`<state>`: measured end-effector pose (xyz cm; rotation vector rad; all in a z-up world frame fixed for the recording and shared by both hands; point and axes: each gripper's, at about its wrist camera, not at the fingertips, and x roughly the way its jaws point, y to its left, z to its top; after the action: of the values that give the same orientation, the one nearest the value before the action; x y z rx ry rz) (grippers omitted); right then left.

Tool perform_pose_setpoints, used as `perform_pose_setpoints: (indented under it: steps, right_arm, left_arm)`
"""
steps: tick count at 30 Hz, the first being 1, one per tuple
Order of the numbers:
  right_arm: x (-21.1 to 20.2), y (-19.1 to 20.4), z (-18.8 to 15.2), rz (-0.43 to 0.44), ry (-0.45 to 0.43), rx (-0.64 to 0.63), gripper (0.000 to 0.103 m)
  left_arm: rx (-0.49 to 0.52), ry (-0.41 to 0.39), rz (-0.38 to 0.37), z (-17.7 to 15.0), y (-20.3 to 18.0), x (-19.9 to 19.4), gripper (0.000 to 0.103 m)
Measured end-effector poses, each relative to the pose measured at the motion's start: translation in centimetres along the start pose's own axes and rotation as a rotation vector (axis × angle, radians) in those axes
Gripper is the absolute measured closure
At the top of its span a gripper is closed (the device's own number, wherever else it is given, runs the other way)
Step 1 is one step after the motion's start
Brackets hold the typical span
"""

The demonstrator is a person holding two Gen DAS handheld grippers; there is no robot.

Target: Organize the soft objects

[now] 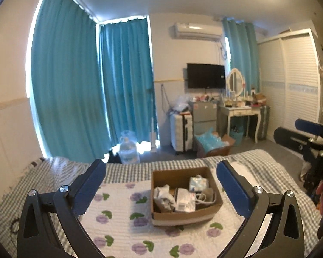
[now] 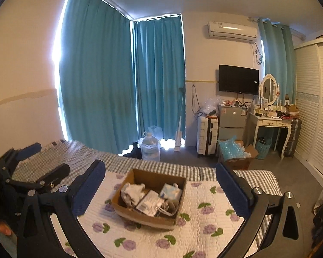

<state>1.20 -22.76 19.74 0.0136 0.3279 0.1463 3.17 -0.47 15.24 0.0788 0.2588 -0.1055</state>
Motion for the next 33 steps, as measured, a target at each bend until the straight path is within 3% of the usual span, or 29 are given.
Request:
perform_pose_setpoints:
  steps: [7,12,20,33]
  right_arm:
    - [3.9,-1.1,-7.1,-0.063,0.003,0.048,0.0]
    - [7.6,-1.1,-11.8,-0.096,0.063,0.015,0.0]
    - [8.6,-1.3,-13.7,-0.072,0.087,0.025,0.0]
    - [8.2,-1.0,-13.4,-0.058,0.092,0.038,0.0]
  left_arm:
    - [-0.009,0.028,-0.003,-6.4,-1.0,3.1,0.0]
    - [0.029,0.085,0.012,-10.1,-1.5,5.8,0.0]
    - [-0.016,0.133,-0.005,-11.9,-1.2,6.6,0.0]
    - [-0.032,0.154,-0.014,-12.4,-0.8,6.1,0.0]
